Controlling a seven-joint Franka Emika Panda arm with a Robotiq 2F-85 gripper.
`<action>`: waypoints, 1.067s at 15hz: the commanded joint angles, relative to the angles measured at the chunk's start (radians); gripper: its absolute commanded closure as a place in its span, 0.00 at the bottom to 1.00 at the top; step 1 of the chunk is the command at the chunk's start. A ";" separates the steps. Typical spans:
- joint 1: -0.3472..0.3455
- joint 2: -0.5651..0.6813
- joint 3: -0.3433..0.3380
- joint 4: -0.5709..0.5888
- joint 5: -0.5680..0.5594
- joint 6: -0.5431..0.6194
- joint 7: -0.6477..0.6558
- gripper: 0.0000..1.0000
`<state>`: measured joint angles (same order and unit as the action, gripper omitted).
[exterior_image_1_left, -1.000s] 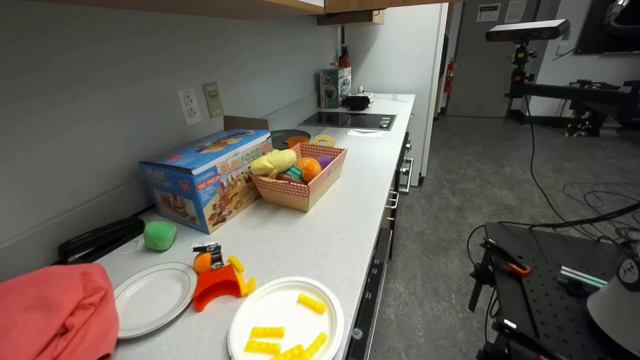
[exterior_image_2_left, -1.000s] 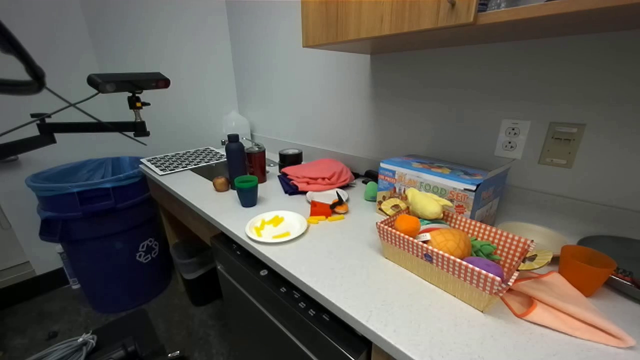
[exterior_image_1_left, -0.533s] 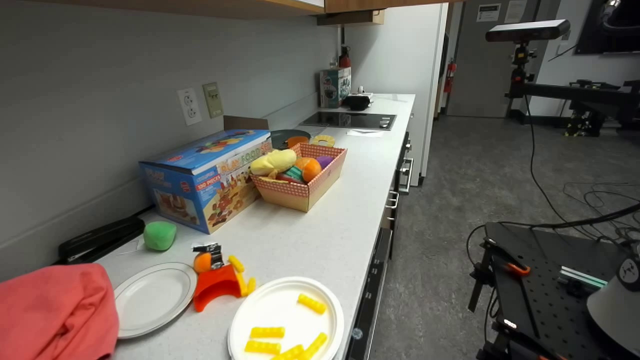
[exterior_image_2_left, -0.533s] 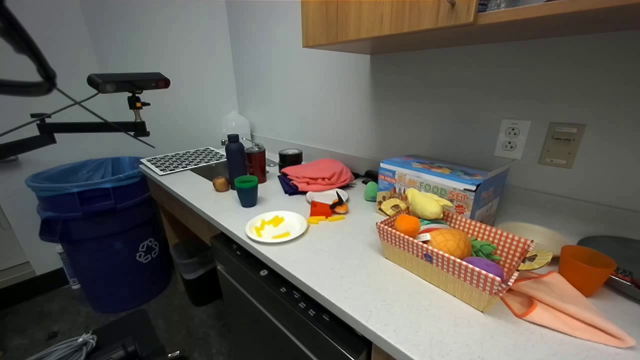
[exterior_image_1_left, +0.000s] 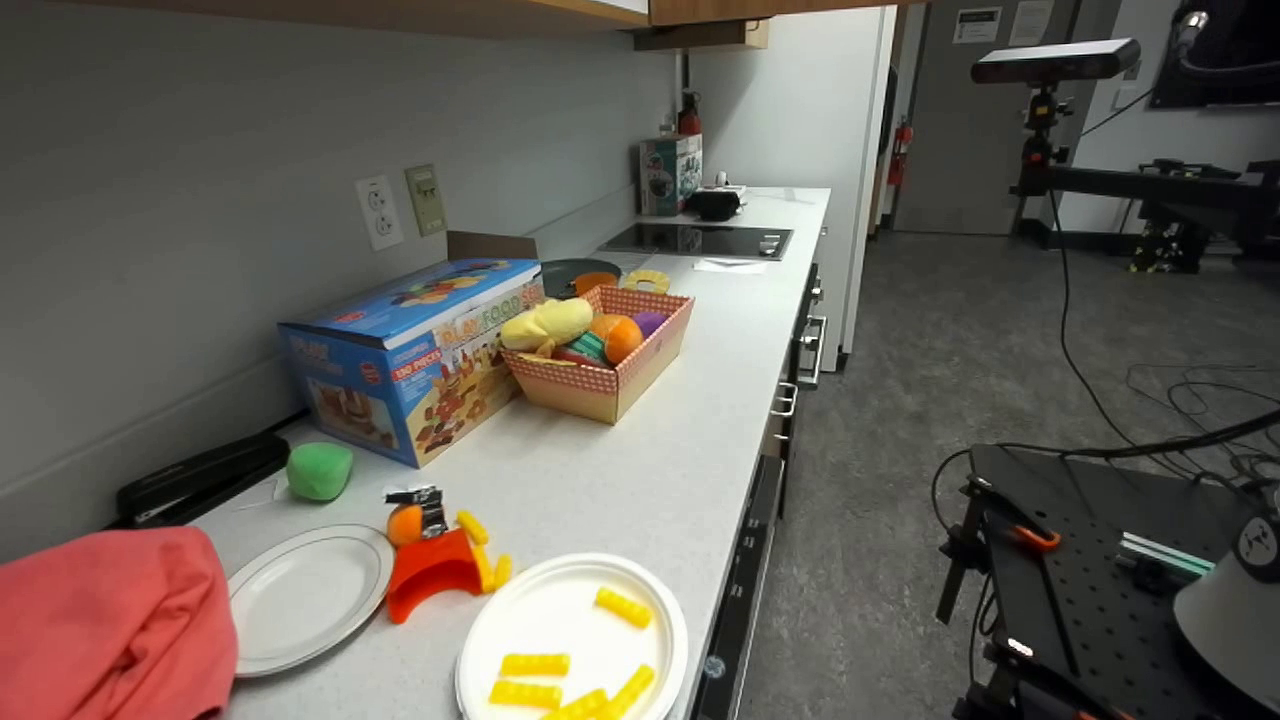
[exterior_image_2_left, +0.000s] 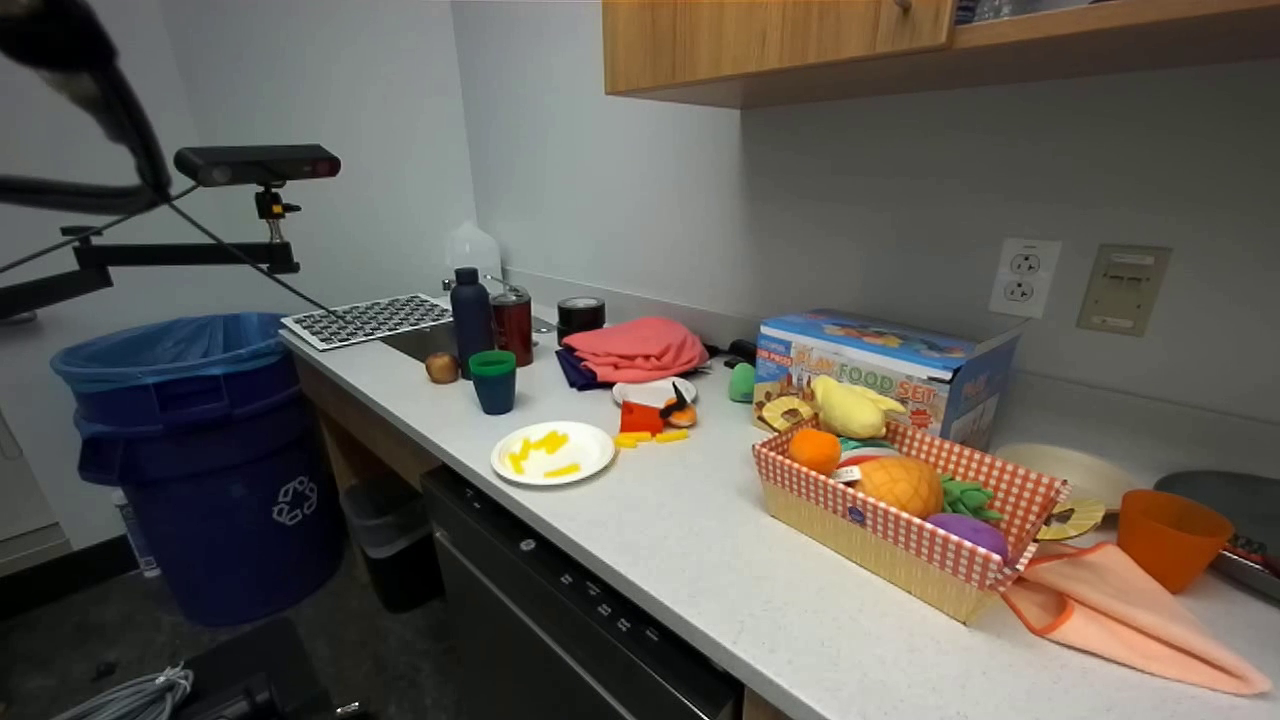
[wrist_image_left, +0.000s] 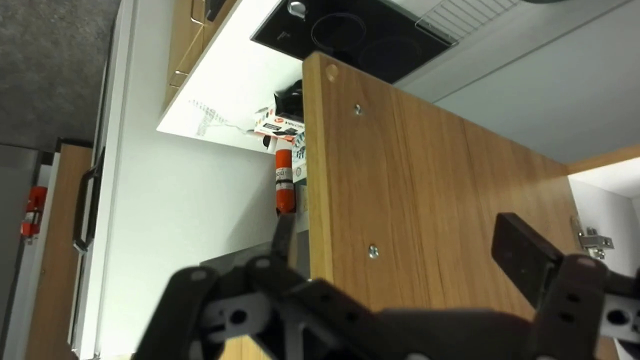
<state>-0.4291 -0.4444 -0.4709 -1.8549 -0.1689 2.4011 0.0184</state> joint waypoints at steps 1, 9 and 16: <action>0.019 0.105 -0.038 0.078 0.061 0.084 -0.032 0.00; 0.087 0.168 -0.112 0.120 0.262 0.157 -0.207 0.00; 0.225 0.137 -0.227 0.125 0.478 0.125 -0.466 0.00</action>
<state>-0.2925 -0.3026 -0.6539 -1.7649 0.2262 2.5471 -0.3476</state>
